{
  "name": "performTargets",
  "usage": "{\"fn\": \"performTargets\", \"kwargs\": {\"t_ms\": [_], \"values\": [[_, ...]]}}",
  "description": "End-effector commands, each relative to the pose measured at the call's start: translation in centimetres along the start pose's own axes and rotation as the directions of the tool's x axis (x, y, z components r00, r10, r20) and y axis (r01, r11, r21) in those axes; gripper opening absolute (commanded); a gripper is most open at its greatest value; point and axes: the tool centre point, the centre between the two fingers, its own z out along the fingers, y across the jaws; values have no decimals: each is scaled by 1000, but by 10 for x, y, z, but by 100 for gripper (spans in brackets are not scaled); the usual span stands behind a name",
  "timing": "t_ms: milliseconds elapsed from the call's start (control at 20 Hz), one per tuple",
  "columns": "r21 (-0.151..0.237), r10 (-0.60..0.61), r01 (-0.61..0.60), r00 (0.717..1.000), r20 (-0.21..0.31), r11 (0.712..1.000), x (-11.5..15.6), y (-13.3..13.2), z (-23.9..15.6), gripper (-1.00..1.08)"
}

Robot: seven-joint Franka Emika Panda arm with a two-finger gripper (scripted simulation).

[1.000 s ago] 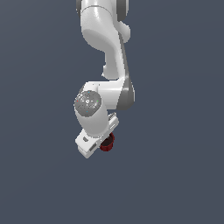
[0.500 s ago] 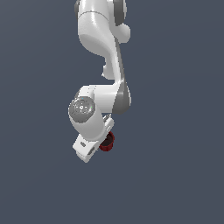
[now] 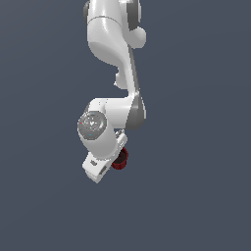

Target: Pick up the object and move it to a goal position.

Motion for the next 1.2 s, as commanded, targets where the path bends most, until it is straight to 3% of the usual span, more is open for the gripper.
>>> {"fn": "performTargets", "kwargs": {"t_ms": [0,250,300,1150], "values": [[2,-2,2,1000,1,1000,0,0,11,28],[2,-3,3,1000,0,1000,0,-1,21,28],[2,-3,3,1000,0,1000,0,-1,21,-100],[2,-3,3,1000,0,1000,-10,-2,11,-100]]}}
